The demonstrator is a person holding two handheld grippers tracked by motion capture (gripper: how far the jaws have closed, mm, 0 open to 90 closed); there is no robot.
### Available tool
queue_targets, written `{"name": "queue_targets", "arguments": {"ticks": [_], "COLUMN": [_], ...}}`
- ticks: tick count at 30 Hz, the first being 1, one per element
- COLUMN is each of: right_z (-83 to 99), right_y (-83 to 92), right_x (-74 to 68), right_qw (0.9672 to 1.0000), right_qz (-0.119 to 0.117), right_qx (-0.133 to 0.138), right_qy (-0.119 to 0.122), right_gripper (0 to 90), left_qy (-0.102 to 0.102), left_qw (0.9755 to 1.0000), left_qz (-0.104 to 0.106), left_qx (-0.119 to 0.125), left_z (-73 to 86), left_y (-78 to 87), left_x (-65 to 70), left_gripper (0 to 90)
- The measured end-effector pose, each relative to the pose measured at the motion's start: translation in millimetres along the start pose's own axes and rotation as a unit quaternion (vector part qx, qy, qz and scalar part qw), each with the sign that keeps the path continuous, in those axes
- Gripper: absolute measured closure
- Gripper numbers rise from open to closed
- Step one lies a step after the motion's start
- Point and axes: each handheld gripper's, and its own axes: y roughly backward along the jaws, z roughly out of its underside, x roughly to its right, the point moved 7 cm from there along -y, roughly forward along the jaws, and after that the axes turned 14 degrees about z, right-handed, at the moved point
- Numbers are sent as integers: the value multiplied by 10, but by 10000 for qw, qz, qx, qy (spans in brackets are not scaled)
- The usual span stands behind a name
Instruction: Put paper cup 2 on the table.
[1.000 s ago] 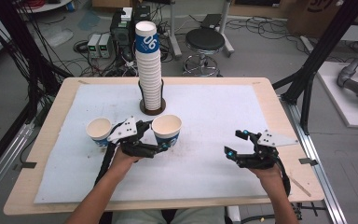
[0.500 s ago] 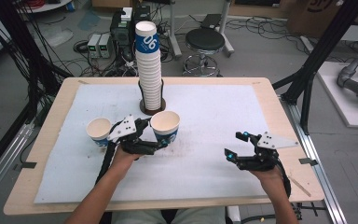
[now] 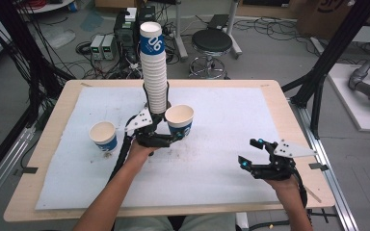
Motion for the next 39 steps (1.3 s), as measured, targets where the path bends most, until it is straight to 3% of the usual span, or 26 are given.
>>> {"name": "queue_targets", "arguments": {"ticks": [5,9,14,23,29,34,36,39], "right_z": [-9,-2,-3,0,2,2,4,7], "right_y": [14,8,4,1,-4,8,7,4], "right_x": [18,11,10,10,-4,-3,-2,-9], "right_qw": [10000,10000,10000,10000,10000,10000,10000,10000], "right_qz": [9,-9,-22,-47,-70,-70,-71,-82], "right_qx": [53,15,15,11,-18,-11,-17,-32], "right_qy": [10,13,18,40,26,17,20,26], "right_gripper": [211,210,210,211,210,211,211,211], "left_qy": [117,192,215,214,162,123,174,266], "left_qw": [9999,9989,9962,9849,9812,9729,9719,9732], "left_qz": [-25,-63,-255,-580,-661,-718,-731,-758], "left_qx": [-114,-417,-808,-1614,-1805,-2193,-2229,-2154], "left_z": [125,271,405,596,602,606,629,656], "left_y": [-168,-272,-351,-367,-361,-263,-210,-149], "left_x": [-63,-89,-129,-168,-144,-73,-60,-53], "left_gripper": [262,259,258,257,255,246,243,241]}}
